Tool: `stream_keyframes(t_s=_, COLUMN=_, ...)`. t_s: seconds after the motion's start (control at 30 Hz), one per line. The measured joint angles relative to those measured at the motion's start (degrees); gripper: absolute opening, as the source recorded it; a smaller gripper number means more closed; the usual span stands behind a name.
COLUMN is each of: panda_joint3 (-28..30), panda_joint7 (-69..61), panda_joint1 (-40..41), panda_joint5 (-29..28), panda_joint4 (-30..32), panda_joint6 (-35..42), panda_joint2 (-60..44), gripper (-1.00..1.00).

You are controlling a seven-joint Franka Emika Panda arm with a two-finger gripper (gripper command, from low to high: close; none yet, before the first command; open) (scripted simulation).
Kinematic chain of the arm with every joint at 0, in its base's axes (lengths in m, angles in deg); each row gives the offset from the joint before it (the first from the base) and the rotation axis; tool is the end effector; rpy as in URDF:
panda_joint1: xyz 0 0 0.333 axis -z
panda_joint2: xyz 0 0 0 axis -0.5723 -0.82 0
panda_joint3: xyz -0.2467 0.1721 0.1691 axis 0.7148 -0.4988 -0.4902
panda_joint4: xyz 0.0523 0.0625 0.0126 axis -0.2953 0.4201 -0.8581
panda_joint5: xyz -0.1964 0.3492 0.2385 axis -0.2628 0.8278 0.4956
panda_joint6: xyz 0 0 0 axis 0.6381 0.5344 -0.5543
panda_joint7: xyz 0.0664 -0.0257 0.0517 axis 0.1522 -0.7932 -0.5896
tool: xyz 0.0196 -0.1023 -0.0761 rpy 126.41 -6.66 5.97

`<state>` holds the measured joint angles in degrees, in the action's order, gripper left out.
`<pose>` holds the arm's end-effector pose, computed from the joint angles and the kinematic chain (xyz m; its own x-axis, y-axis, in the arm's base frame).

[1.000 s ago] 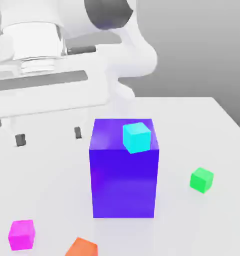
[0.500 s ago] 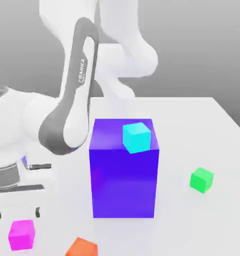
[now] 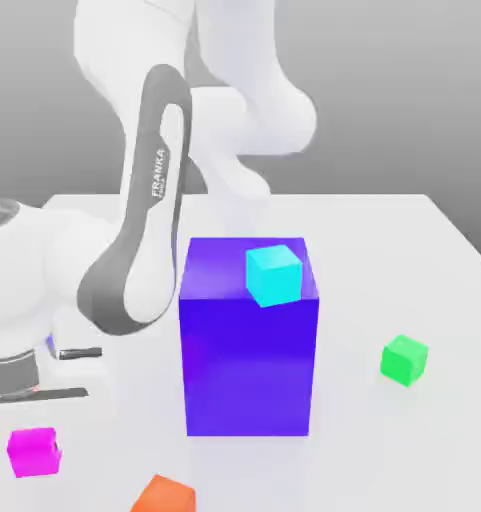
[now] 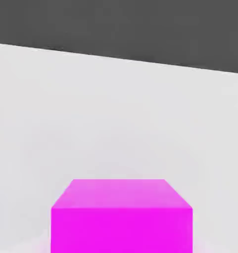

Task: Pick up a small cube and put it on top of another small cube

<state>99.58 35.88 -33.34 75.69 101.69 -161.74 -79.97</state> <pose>0.5168 -0.2197 0.1398 0.8451 -0.5340 0.0254 -0.5336 -0.8455 -0.0225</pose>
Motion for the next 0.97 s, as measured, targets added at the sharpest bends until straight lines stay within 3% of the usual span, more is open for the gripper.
stream_keyframes(t_s=0.37, panda_joint3=-16.2, panda_joint7=-9.6, panda_joint1=-15.6, panda_joint5=-4.4, panda_joint4=11.5, panda_joint6=-0.5, panda_joint2=13.5, gripper=-1.00)
stream_keyframes(t_s=0.53, panda_joint3=-24.4, panda_joint7=-15.5, panda_joint1=-33.0, panda_joint5=-7.8, panda_joint4=20.7, panda_joint6=-0.7, panda_joint2=22.5, gripper=-1.00)
stream_keyframes(t_s=0.6, panda_joint3=-27.4, panda_joint7=-17.3, panda_joint1=-36.3, panda_joint5=-10.2, panda_joint4=25.6, panda_joint6=-0.6, panda_joint2=26.7, gripper=-1.00)
stream_keyframes(t_s=0.67, panda_joint3=-29.3, panda_joint7=-17.6, panda_joint1=-37.6, panda_joint5=-12.5, panda_joint4=28.7, panda_joint6=-2.7, panda_joint2=26.6, gripper=-1.00)
stream_keyframes(t_s=0.83, panda_joint3=-28.5, panda_joint7=-14.5, panda_joint1=-38.3, panda_joint5=-17.8, panda_joint4=29.2, panda_joint6=-11.9, panda_joint2=17.5, gripper=-1.00)
stream_keyframes(t_s=0.87, panda_joint3=-28.1, panda_joint7=-13.7, panda_joint1=-38.4, panda_joint5=-18.9, panda_joint4=29.2, panda_joint6=-13.5, panda_joint2=15.9, gripper=1.00)
stream_keyframes(t_s=0.97, panda_joint3=-28.1, panda_joint7=-13.7, panda_joint1=-38.4, panda_joint5=-18.9, panda_joint4=29.2, panda_joint6=-13.5, panda_joint2=15.9, gripper=1.00)
